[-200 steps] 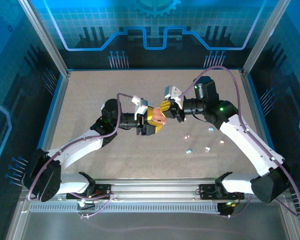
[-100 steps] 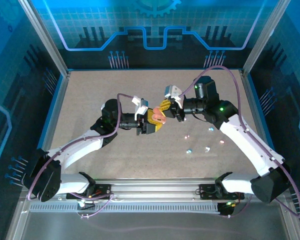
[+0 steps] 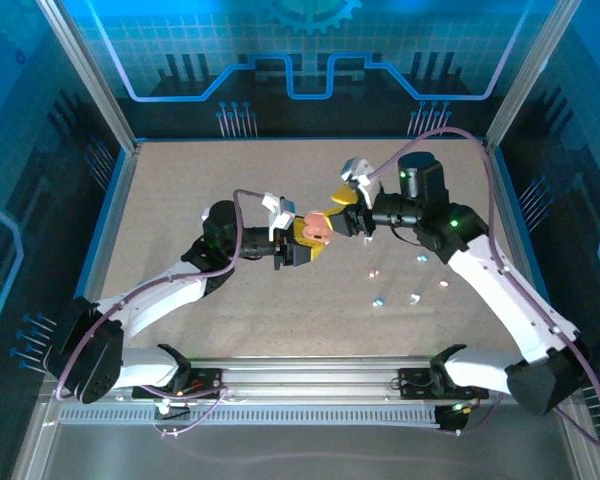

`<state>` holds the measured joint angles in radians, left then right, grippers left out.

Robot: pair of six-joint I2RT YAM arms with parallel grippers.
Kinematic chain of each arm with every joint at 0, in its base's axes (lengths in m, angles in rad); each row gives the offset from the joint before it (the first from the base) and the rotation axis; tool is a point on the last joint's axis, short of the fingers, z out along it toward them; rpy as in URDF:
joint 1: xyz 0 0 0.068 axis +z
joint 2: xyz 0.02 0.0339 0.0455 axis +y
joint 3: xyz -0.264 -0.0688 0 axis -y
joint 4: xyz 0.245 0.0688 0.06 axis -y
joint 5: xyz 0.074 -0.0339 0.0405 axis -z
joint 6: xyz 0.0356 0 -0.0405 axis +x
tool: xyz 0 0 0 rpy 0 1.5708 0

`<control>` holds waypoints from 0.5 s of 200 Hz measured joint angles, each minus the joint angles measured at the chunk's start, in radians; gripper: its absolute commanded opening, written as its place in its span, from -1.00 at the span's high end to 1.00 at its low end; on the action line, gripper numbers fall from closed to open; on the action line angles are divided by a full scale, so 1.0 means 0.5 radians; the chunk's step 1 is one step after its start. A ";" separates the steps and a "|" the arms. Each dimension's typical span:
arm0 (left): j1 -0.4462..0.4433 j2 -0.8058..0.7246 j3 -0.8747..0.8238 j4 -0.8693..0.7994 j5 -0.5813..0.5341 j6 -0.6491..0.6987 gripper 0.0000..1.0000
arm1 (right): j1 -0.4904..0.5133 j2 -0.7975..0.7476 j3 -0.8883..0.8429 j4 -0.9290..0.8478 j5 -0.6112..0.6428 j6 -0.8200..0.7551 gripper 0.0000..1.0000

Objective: Insert the wireless bluetooth earbuds into the charging case

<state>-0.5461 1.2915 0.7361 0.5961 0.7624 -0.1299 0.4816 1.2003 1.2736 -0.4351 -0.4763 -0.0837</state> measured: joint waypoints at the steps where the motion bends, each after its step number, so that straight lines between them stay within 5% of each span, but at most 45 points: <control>1: 0.000 0.000 -0.003 0.002 -0.004 0.002 0.19 | -0.003 -0.007 0.000 -0.002 0.019 0.039 -0.14; 35: 0.000 0.037 -0.120 0.118 -0.158 0.018 0.21 | -0.224 -0.231 -0.039 -0.082 0.385 0.577 -0.08; 65: 0.000 0.083 -0.222 0.249 -0.262 0.009 0.21 | -0.594 -0.426 -0.435 -0.182 0.589 1.036 0.06; 100: 0.000 0.098 -0.248 0.364 -0.325 -0.002 0.21 | -0.731 -0.154 -0.800 -0.343 0.607 1.318 0.09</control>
<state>-0.5461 1.3407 0.6121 0.7780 0.5999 -0.1310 0.1162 1.1233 0.8738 -0.6067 -0.1730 0.5755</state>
